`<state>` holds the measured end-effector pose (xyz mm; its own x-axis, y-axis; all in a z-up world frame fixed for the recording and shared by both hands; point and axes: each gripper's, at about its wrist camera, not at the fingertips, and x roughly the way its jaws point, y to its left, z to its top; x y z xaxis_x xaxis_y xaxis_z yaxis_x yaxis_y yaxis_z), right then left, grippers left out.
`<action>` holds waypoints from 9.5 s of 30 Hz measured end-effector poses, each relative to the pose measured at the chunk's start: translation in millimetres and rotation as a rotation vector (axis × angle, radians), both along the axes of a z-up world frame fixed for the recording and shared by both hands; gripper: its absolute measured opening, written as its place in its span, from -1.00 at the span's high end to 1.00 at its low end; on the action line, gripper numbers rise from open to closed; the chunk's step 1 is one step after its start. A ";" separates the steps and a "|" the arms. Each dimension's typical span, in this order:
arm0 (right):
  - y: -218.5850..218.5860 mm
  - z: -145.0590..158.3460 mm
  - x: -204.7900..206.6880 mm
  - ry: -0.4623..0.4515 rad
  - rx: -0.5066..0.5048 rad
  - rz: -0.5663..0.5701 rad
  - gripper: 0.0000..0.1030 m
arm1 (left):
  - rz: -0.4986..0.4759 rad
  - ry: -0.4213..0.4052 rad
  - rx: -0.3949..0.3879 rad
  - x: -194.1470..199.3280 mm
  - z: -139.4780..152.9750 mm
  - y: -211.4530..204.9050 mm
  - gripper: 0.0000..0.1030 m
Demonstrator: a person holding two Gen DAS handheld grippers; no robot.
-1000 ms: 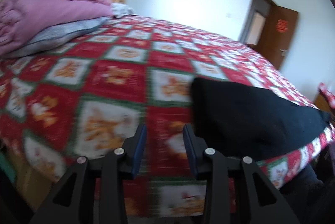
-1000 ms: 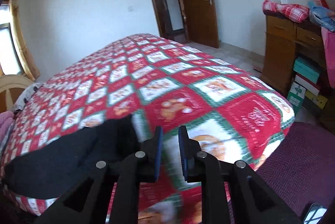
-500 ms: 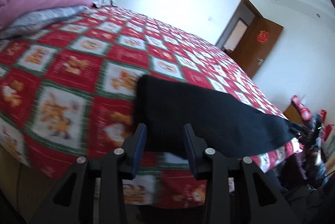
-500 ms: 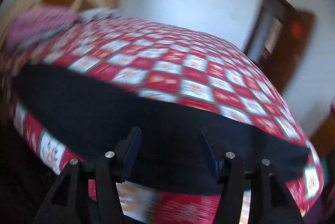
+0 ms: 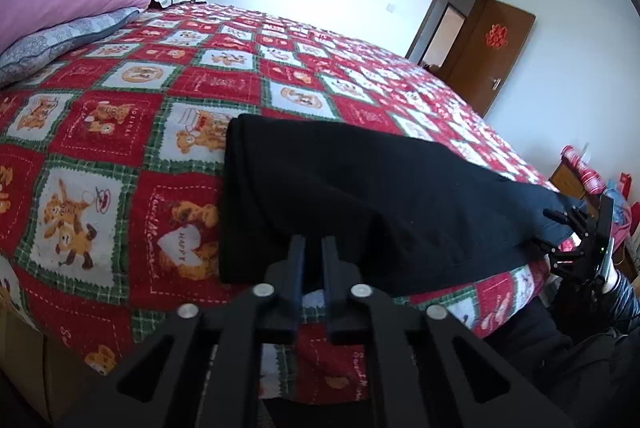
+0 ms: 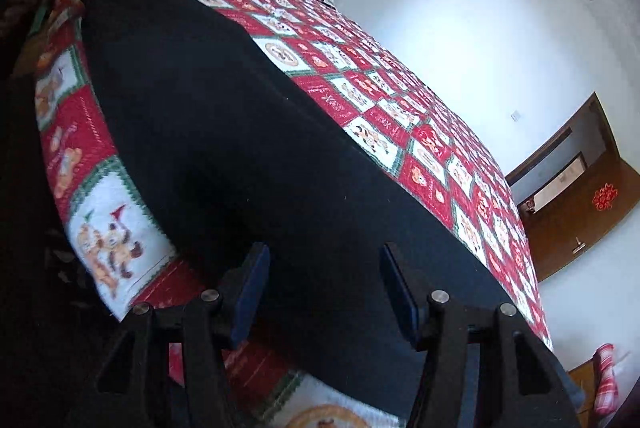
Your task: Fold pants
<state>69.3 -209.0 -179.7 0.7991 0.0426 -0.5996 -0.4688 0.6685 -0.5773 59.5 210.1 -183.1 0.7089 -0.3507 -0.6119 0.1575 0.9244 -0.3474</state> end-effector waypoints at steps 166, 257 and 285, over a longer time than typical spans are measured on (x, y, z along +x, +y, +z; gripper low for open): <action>-394.4 97.3 85.8 0.231 0.861 -0.837 0.95 | -0.465 -0.094 0.055 26.8 -9.7 -242.2 -0.22; -16.3 34.9 -3.5 0.183 0.412 -0.062 0.94 | -0.432 -0.209 0.527 0.2 1.3 -276.3 0.86; -98.7 45.0 7.1 0.106 0.330 -0.348 0.92 | -0.508 -0.255 0.459 -16.0 -5.1 -260.9 0.35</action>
